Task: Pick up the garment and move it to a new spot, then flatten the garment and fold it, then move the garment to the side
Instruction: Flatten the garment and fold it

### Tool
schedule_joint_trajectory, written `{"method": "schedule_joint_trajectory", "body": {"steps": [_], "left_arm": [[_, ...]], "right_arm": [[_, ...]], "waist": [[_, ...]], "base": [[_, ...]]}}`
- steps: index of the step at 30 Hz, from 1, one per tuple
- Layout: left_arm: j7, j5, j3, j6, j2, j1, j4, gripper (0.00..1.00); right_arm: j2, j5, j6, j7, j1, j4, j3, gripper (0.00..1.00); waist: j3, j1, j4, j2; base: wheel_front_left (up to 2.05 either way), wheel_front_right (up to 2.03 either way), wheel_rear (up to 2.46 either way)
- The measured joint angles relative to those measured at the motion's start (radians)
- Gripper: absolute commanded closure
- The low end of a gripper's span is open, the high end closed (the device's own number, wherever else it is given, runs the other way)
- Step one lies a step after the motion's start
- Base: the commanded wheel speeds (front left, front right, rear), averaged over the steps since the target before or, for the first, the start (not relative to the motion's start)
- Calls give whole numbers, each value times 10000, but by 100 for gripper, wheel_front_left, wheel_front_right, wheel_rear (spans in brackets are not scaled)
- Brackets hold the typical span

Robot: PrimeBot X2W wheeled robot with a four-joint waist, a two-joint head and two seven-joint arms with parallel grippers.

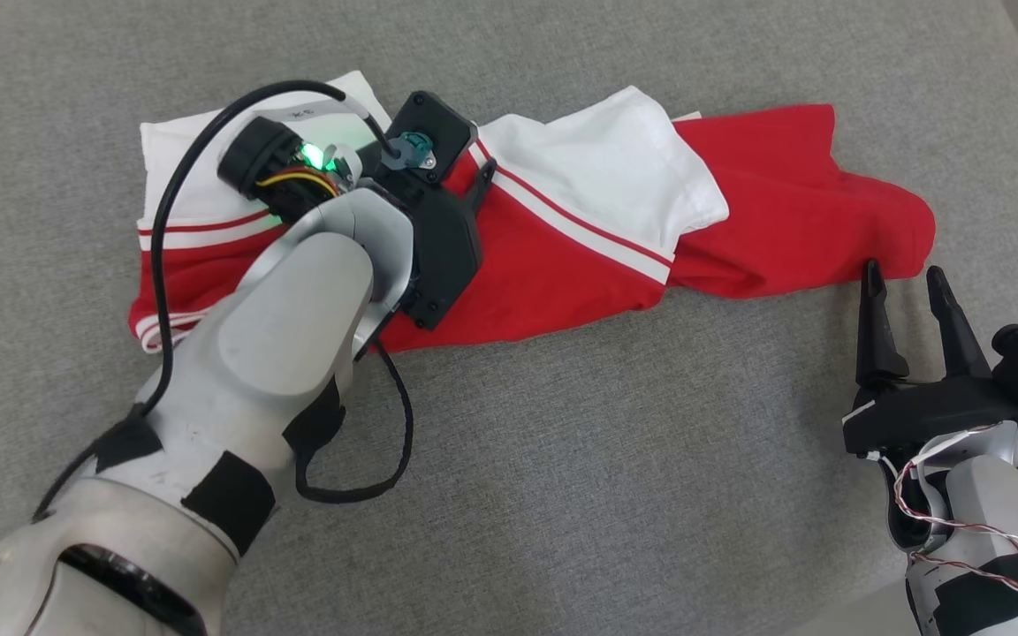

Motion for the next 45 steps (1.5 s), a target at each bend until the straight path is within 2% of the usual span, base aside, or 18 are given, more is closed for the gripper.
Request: {"method": "schedule_joint_trajectory", "body": {"steps": [3, 4, 5, 6, 12, 20, 22, 23, 24, 30, 32, 33, 35, 37, 38, 39, 40, 45], "left_arm": [[146, -215, -288, -115, 6, -254, 127, 0], [148, -270, -389, -113, 6, -279, 148, 24], [148, -270, -389, -113, 6, -279, 148, 80], [155, -368, -447, -107, -2, -280, 161, 100], [295, -738, -932, -38, -27, -285, 255, 100], [-1499, -1154, -1049, 554, 4, 216, -769, 100], [-2130, -1246, -928, 725, 115, 748, -1315, 73], [-2499, -1256, -859, 851, 267, 1088, -1703, 71], [-2805, -1352, -706, 1053, 453, 1462, -2151, 100], [-3342, -1755, 36, 2431, 2420, 4037, -5440, 100], [-3081, -1906, 401, 3170, 3459, 5252, -7273, 100], [-3081, -1906, 401, 3170, 3459, 5252, -7273, 100], [-2637, -2316, 755, 3800, 4449, 6434, -8767, 100], [-2355, -2602, 911, 4002, 4882, 7133, -9547, 100], [-2165, -2918, 966, 4138, 4984, 7461, -9866, 68], [-1971, -3018, 922, 4151, 5127, 7740, -10080, 48], [-1804, -3166, 941, 4232, 5262, 8006, -10247, 0], [-1388, -3522, 1022, 4596, 5603, 8556, -10978, 0]], "right_arm": [[6, 0, 0, 0, -4, 23, -31, 0], [6, 0, 0, 0, -5, 44, -50, 0], [6, 0, 0, 0, -5, 44, -50, 0], [6, -2, 0, 0, -5, 63, -61, 0], [-2, -44, 0, 0, 1, 2, -192, 0], [-128, -188, 0, 0, 556, 54, -598, 0], [-184, -201, 0, 0, 781, 13, -744, 0], [-217, -201, 0, 0, 924, -36, -830, 0], [-238, -207, 0, 0, 1089, -90, -903, 0], [-232, -305, 0, 0, 2290, -815, -1129, 0], [-167, -307, 0, 0, 2745, -1221, -1103, 0], [-167, -307, 0, 0, 2745, -1221, -1103, 0], [-63, -370, 0, 0, 3053, -1513, -1034, 0], [-38, -372, 0, 0, 3202, -1607, -993, 0], [-56, -370, 0, 0, 3252, -1628, -986, 0], [-86, -366, 0, 0, 3290, -1649, -968, 0], [-113, -357, 0, 0, 3301, -1647, -940, 0], [-230, -276, 0, 0, 3268, -1653, -819, 0]], "waist": [[137, -1, -105, 0], [157, -1, -119, 0], [157, -1, -119, 0], [154, -1, -118, 0], [-54, -3, -41, 0], [-503, -3, 328, -1], [-659, -3, 466, 0], [-748, -3, 542, 0], [-840, -3, 618, 0], [-1410, -4, 1180, -2], [-1702, -5, 1459, -2], [-1702, -5, 1459, -2], [-1978, -5, 1708, -2], [-2141, -5, 1860, -3], [-2207, -6, 1939, -3], [-2262, -6, 2014, -3], [-2310, -6, 2084, -3], [-2417, -6, 2302, -3]], "base": [[0, 0, 0], [0, 0, 0], [0, 0, 0], [0, 0, 0], [0, 0, 0], [0, 0, 0], [0, 0, 0], [0, 0, 0], [0, 0, 0], [0, 0, 0], [0, 0, 0], [0, 0, 0], [0, 0, 0], [0, 0, 0], [0, 0, 0], [0, 0, 0], [0, 0, 0], [0, 0, 0]]}}
